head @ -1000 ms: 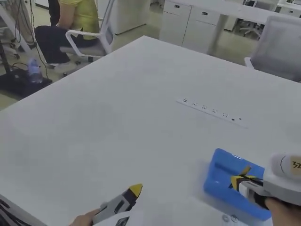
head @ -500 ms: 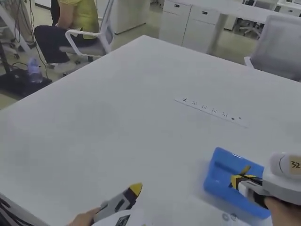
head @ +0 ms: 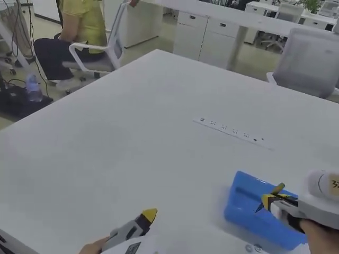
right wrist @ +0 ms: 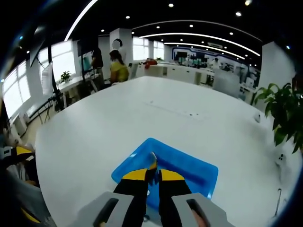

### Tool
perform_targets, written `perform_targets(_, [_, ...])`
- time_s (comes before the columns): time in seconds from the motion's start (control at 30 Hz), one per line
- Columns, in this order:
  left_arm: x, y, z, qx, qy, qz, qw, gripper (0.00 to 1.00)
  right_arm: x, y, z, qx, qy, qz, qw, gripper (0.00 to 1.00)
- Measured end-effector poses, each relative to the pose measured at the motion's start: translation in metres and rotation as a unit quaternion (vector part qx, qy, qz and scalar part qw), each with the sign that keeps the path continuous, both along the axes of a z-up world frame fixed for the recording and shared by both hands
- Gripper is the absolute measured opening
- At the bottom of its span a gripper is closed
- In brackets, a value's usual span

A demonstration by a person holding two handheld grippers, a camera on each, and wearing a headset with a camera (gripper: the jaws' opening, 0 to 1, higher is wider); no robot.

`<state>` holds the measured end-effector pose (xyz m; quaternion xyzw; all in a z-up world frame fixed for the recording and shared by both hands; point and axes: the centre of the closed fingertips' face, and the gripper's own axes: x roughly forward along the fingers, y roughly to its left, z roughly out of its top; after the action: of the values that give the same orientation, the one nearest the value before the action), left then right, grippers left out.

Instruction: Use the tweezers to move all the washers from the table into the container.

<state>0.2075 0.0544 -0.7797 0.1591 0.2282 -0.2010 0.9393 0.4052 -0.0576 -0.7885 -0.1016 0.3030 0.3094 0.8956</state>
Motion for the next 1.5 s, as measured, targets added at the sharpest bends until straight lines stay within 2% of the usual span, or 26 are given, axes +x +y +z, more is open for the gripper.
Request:
perform_targets(0.17, [0.0,0.0,-0.001,0.002,0.001,-0.002,1.0,0.9,-0.004,-0.002,0.013,0.012,-0.009,-0.005,0.9999,0.04])
perform_targets(0.27, [-0.001,0.0,-0.001,0.003,0.0,-0.002,1.0,0.9,-0.01,0.0,0.023,0.029,-0.011,-0.004,0.9995,0.04])
perform_targets(0.37, [0.0,0.001,0.002,0.005,-0.009,0.001,0.9999,0.9,-0.019,0.003,0.032,0.038,-0.014,0.003,0.9992,0.04])
perform_targets(0.6, [0.0,0.001,0.001,0.006,-0.007,0.001,1.0,0.9,-0.034,0.008,0.04,0.05,-0.015,0.025,0.9983,0.04])
perform_targets(0.97, [0.001,0.003,0.0,0.007,-0.005,0.005,1.0,0.9,-0.051,0.005,0.023,0.038,0.003,0.041,0.9984,0.04])
perform_targets(1.5, [0.001,0.004,-0.001,0.012,-0.003,0.007,0.9999,0.88,-0.064,-0.003,-0.019,0.007,0.035,0.044,0.9984,0.04])
